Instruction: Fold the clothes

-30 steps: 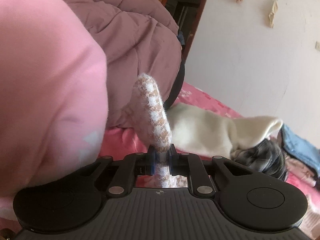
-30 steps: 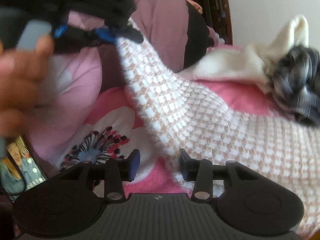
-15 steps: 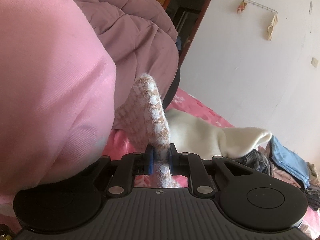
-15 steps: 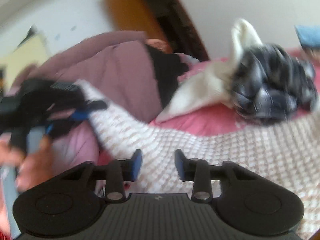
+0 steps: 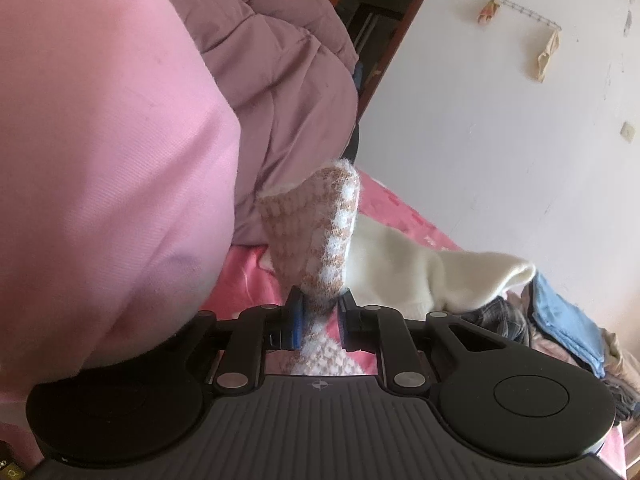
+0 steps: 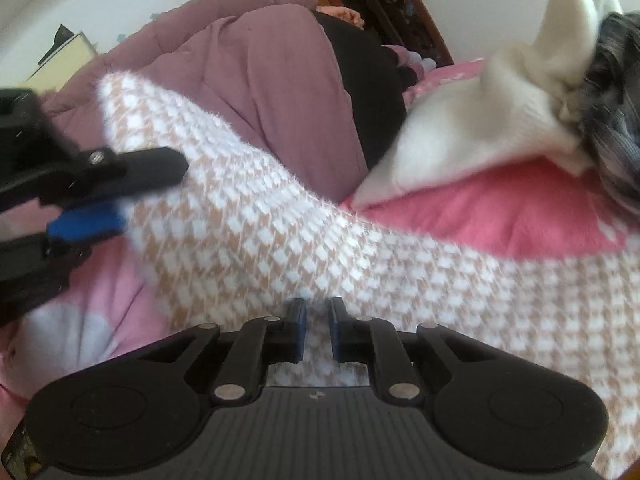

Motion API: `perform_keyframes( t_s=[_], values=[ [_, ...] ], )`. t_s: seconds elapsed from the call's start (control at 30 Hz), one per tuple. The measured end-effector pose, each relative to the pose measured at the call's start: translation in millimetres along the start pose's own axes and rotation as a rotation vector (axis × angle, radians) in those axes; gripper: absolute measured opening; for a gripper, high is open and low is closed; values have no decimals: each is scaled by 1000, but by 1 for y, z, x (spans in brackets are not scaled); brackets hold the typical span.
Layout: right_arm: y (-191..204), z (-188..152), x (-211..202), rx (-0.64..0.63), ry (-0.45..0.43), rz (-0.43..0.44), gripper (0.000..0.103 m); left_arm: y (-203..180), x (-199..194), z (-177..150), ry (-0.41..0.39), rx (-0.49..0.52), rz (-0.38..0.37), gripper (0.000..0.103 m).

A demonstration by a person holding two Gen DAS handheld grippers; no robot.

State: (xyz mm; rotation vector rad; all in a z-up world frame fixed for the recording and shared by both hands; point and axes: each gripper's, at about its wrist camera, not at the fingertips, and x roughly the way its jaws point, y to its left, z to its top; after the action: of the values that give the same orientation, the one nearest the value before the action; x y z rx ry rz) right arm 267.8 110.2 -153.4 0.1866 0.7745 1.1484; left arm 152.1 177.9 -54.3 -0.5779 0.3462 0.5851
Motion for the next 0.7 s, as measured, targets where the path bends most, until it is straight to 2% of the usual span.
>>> perform_keyframes(
  t_s=[0.13, 0.17, 0.23, 0.3, 0.33, 0.37, 0.53, 0.7],
  values=[
    [-4, -3, 6, -5, 39, 0, 14, 2, -7, 2, 2, -44, -10, 19],
    [-5, -4, 8, -14, 50, -14, 14, 4, -16, 2, -29, -76, -37, 19],
    [-4, -7, 16, -30, 87, -61, 14, 3, -37, 2, -107, -124, -119, 30],
    [-4, -14, 21, -21, 80, -52, 14, -12, -53, -3, -200, -22, -139, 39],
    [-3, -15, 23, -12, 77, -42, 14, -17, -56, -7, -232, 23, -130, 45],
    [-1, -17, 22, -8, 81, -23, 14, -22, -57, -10, -254, 59, -114, 47],
    [-3, -22, 11, 63, 95, 80, 14, -17, -39, -13, -186, 60, -85, 47],
    [-36, -22, -22, 279, -20, 111, 15, -12, -38, -14, -173, 41, -92, 47]
  ],
)
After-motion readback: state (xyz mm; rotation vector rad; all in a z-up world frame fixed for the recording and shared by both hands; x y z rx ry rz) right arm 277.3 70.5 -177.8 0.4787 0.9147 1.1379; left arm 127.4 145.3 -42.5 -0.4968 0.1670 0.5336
